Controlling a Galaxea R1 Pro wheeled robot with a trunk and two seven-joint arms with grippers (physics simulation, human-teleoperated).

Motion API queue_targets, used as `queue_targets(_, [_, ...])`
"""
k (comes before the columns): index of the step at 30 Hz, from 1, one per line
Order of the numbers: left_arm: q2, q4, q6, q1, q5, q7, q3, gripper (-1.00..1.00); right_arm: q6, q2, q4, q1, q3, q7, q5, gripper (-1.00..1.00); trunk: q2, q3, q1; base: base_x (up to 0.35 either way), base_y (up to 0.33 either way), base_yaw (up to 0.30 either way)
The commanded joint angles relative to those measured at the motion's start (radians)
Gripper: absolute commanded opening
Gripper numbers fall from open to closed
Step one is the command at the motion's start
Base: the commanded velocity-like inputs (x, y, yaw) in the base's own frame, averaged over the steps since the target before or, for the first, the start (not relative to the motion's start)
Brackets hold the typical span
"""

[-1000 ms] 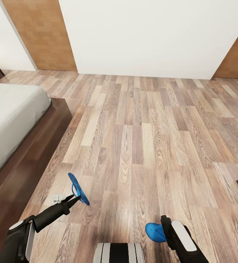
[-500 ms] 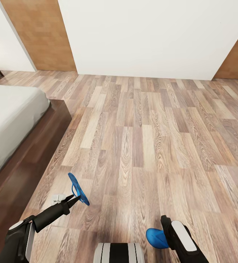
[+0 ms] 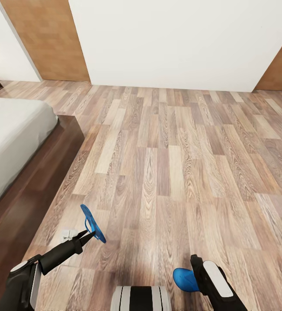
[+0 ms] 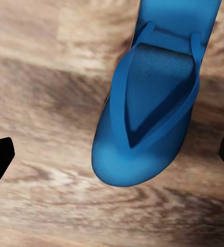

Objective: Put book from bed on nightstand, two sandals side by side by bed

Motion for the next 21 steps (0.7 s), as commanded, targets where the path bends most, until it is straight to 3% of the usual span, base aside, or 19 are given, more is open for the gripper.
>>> queue_targets(1, [-0.001,-0.002,0.01,-0.001,-0.006,-0.007,0.004,-1.0,0.004,0.001,-0.002,0.0,-0.003,-0.004,-0.002,1.0,-0.001,-0.005,0.0,0.0,0.0,0.0])
queue_targets(21, [-0.001,-0.002,0.01,-0.001,-0.007,-0.008,0.004,-1.0,0.004,0.001,0.0,0.0,-0.003,-0.004,-0.002,1.0,-0.005,-0.082,0.009,0.0,0.0,0.0])
